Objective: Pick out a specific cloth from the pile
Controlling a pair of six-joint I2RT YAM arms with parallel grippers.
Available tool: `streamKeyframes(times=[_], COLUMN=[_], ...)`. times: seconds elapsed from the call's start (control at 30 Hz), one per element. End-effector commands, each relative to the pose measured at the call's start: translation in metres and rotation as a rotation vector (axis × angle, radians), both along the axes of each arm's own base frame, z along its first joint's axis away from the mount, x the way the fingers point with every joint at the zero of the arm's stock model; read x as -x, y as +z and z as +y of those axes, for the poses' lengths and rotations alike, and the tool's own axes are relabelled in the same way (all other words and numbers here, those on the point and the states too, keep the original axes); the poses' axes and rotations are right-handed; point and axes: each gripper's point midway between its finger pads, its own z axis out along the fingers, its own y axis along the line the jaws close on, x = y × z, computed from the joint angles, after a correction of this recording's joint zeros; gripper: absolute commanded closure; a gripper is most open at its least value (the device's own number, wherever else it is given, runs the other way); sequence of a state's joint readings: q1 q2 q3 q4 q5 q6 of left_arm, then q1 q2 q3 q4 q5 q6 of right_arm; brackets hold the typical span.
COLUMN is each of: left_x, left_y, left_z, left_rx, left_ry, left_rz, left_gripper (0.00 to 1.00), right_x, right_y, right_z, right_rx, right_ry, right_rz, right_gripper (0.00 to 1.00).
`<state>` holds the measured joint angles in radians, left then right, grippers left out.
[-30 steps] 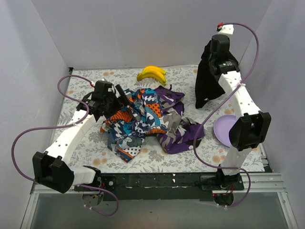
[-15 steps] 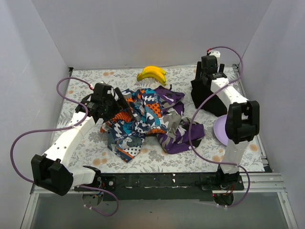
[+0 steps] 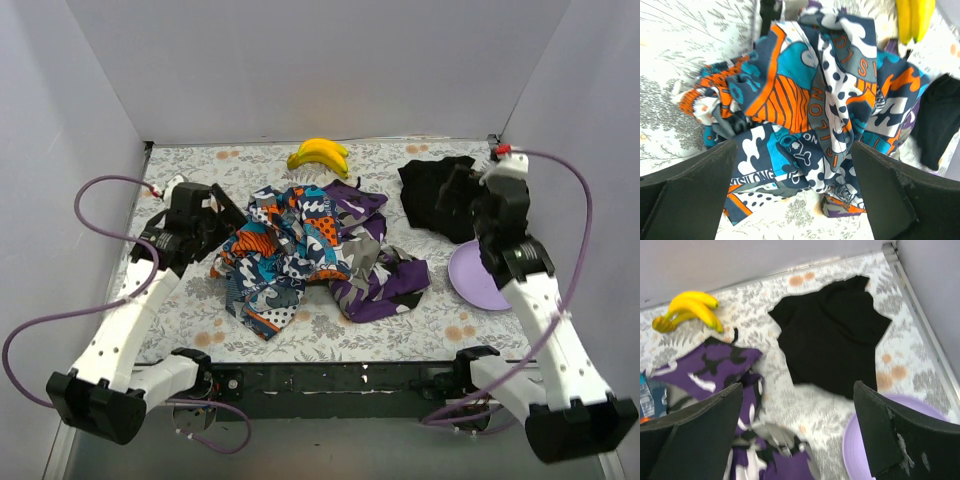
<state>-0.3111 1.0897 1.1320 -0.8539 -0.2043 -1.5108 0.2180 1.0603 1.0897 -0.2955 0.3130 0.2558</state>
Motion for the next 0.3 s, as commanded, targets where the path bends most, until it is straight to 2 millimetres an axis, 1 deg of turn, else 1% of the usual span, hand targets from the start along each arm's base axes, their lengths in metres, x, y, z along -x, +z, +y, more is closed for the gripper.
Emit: streamKeyframes(times=[0.0, 0.03, 0.07, 0.1, 0.13, 0.17, 0.2, 0.27], left_x=[0.016, 0.018, 0.019, 0.023, 0.025, 0.027, 0.026, 0.028], left_y=[0.012, 0.012, 0.012, 0.009, 0.007, 0.012, 0.016, 0.023], left_z=[0.034, 0.037, 0.046, 0.051, 0.054, 0.056, 0.055, 0.056], left_rx=[-0.026, -0.032, -0.052, -0.067, -0.077, -0.073, -0.067, -0.054], left_ry=[0.115, 0.121, 0.166, 0.194, 0.204, 0.208, 0.203, 0.202], left_rz=[-0.062, -0.064, -0.069, -0.054, -0.051, -0.072, -0.097, -0.14], left_gripper=[0.02, 0.02, 0.02, 0.02, 0.02, 0.02, 0.02, 0.02], right_x=[0.063, 0.071, 0.08, 0.087, 0.09, 0.095, 0.097, 0.099], right_y=[-0.068, -0.074, -0.069, -0.086, -0.088, -0.083, -0.086, -0.076], right_z=[-0.009, -0.015, -0.017, -0.02, -0.021, -0.022, -0.023, -0.025], right_rx=[-0.028, -0.026, -0.037, -0.027, -0.029, -0.037, -0.036, -0.04], right_ry=[-0.011, -0.035, -0.042, -0.046, -0.049, -0.048, -0.046, -0.049], right_rz=[0.149, 0.152, 0.117, 0.14, 0.132, 0.098, 0.094, 0.046], right_gripper=[0.03, 0.03, 0.02, 0.02, 0.02, 0.02, 0.02, 0.02])
